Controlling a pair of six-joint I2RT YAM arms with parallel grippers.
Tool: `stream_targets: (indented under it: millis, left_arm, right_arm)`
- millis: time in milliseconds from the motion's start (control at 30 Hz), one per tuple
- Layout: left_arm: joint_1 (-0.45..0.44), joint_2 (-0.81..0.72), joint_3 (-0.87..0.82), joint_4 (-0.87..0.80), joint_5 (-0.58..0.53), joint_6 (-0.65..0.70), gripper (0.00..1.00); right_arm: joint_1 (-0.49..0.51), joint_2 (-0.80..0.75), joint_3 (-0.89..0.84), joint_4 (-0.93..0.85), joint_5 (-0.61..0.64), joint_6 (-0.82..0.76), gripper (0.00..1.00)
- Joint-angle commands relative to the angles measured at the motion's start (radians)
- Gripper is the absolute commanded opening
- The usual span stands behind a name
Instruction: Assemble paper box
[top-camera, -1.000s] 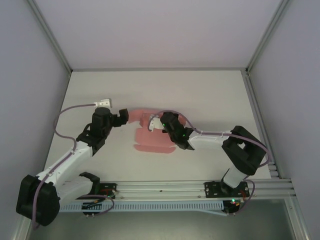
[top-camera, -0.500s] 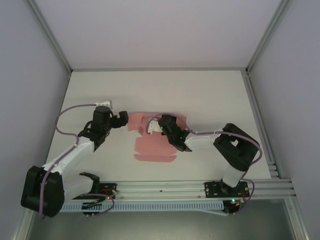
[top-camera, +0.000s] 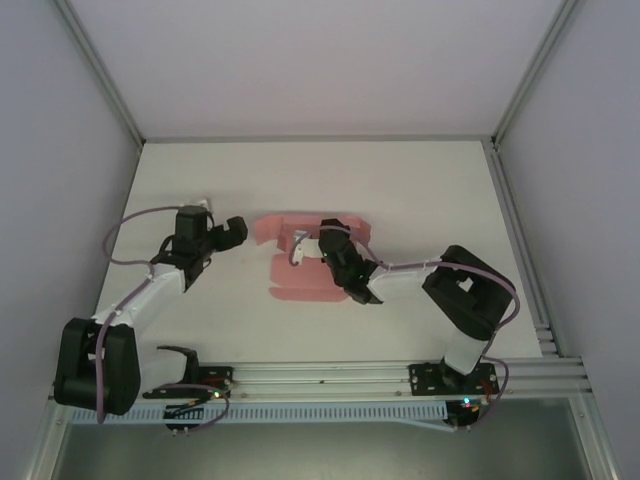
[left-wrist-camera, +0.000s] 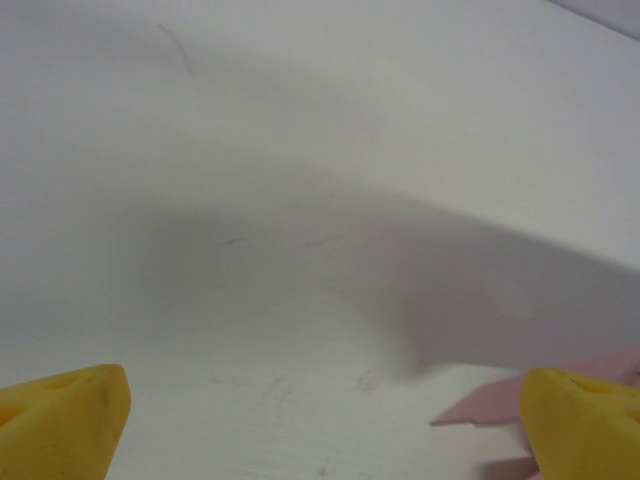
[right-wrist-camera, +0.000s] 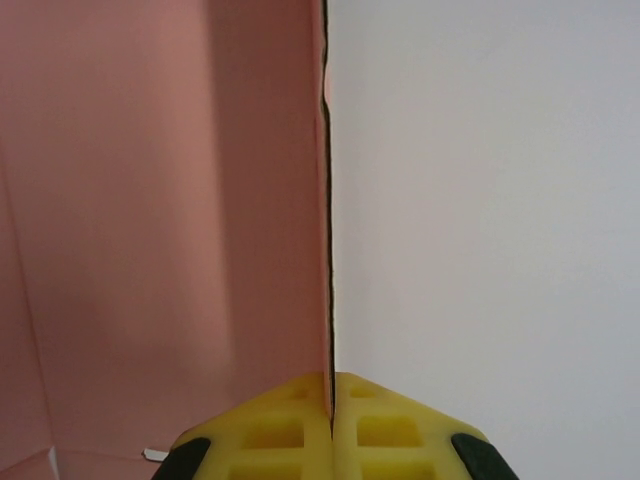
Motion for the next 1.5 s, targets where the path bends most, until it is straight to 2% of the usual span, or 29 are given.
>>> stream_targets:
  millis: [0, 167, 467, 667, 733, 833, 967, 1167, 1300, 1400, 1467]
  left_arm:
    - [0.005, -0.037, -0.024, 0.036, 0.056, -0.01, 1.0]
    - [0.005, -0.036, -0.037, 0.032, 0.059, -0.017, 1.0]
    - [0.015, -0.006, -0.021, 0.033, 0.04, -0.03, 1.0]
    - [0.098, 0.161, 0.082, 0.069, 0.043, -0.03, 1.0]
    - [0.104, 0.252, 0.146, 0.062, 0.097, -0.001, 1.0]
    - [0.1, 0.369, 0.221, 0.077, 0.235, 0.067, 1.0]
    - [0.087, 0.481, 0.3, 0.043, 0.342, 0.157, 1.0]
    - [0.044, 0.517, 0.306, 0.014, 0.506, 0.253, 0.97]
    - [-0.007, 0.47, 0.266, -0.007, 0.546, 0.278, 0.86]
    - [-0.035, 0.409, 0.226, -0.001, 0.537, 0.271, 0.86]
    - [-0.035, 0.373, 0.216, -0.017, 0.478, 0.257, 0.86]
  right_arm:
    - [-0.005, 0.053, 0.02, 0.079, 0.021, -0.04, 0.0]
    - [0.029, 0.123, -0.02, 0.248, 0.094, -0.097, 0.0]
    - [0.047, 0.076, -0.052, 0.17, 0.087, -0.009, 0.0]
    - [0.048, 0.063, -0.06, 0.137, 0.075, 0.008, 0.0]
    - [0.048, 0.065, -0.055, 0.135, 0.075, 0.016, 0.0]
    - [0.048, 0.06, -0.046, 0.134, 0.073, 0.023, 0.0]
    - [0.045, 0.063, -0.028, 0.114, 0.072, 0.035, 0.0]
    - [0.041, 0.061, -0.014, 0.112, 0.073, 0.052, 0.0]
    - [0.037, 0.058, -0.008, 0.091, 0.067, 0.064, 0.0]
    - [0.036, 0.061, -0.004, 0.085, 0.068, 0.064, 0.0]
    - [0.036, 0.06, -0.004, 0.087, 0.07, 0.067, 0.0]
